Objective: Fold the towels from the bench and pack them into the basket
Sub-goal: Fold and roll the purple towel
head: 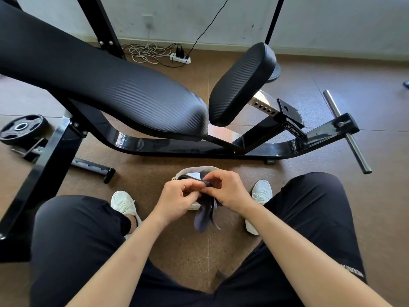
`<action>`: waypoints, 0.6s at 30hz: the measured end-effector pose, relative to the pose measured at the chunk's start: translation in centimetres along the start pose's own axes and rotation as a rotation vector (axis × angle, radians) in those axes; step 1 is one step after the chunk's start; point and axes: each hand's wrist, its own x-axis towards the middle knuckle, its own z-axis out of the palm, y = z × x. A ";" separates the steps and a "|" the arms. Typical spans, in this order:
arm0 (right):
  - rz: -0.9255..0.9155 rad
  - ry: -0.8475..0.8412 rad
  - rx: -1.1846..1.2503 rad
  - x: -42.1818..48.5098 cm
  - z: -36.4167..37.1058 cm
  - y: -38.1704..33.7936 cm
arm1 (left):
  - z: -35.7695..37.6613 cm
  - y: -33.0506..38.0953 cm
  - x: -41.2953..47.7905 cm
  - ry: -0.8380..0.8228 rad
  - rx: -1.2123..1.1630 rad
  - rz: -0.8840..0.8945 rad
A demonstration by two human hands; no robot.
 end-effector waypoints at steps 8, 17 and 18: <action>0.002 0.043 0.025 0.1 -1.3 0.6 | -3.4 -1.4 1.1 0.365 0.146 -0.259; -0.039 0.032 0.032 -0.2 -1.8 1.0 | -1.0 -2.3 1.3 0.014 0.260 -0.329; -0.040 0.036 0.027 -0.2 -1.9 1.1 | -0.9 -2.2 1.3 0.019 0.331 -0.294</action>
